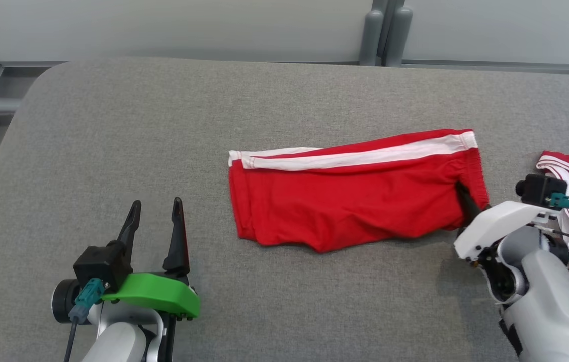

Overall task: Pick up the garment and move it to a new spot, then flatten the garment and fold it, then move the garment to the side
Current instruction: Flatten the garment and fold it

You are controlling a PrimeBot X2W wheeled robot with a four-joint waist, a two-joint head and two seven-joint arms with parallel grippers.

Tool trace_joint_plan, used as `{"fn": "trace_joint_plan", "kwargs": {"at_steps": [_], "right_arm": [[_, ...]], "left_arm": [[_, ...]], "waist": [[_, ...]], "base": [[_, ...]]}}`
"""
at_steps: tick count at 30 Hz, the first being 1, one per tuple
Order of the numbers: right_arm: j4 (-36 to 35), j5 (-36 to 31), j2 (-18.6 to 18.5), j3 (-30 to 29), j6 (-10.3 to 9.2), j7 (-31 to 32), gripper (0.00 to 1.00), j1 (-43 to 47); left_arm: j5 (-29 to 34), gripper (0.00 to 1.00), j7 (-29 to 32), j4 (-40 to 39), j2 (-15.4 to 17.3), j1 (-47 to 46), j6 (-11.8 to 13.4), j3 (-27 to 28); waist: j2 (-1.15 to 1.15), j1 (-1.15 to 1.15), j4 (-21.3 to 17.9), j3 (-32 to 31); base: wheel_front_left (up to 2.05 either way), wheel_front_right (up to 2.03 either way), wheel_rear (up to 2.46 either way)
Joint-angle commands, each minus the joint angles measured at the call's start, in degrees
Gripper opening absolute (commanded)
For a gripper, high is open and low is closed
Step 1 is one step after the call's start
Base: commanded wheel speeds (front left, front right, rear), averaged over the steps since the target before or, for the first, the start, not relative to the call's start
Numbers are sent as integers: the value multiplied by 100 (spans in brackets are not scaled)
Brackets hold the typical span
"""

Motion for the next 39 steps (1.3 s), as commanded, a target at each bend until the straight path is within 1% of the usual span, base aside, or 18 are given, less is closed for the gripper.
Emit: {"fn": "trace_joint_plan", "kwargs": {"at_steps": [1,8,12,15,19,26,32,39], "right_arm": [[-133,-43,-167,-68,0,82,0,97],[-713,-235,-759,-468,0,618,0,276],[-1039,-400,-859,-669,0,907,0,324],[-1280,-491,-768,-727,0,1077,0,288],[-1557,-574,-618,-650,0,1239,0,166],[-1898,-680,-370,-163,0,1467,0,-81],[-1910,-829,-163,368,1,1574,0,-257],[-1570,-1163,33,1039,1,1679,0,-367]], "left_arm": [[-30,100,-24,-7,-4,-29,21,-4],[-94,100,-29,-8,-75,-46,-23,-55],[-108,100,-39,5,-83,-73,-38,-55],[-129,100,-40,19,-86,-95,-51,-54],[-142,100,-44,26,-97,-129,-53,-69],[-175,100,-53,27,-84,-125,-70,-71],[-197,100,-58,42,-95,-79,-84,-86],[-227,100,-81,48,-145,-42,-99,-121]], "waist": [[61,0,-68,-20],[61,0,-244,-43],[61,0,-314,-45],[61,0,-349,-44],[61,0,-350,-42],[61,0,-224,-96],[61,0,-56,-174],[61,0,140,-238]], "base": [[0,0,0],[0,0,0],[0,0,0],[0,0,0],[0,0,0],[0,0,0],[0,0,0],[0,0,0]]}}
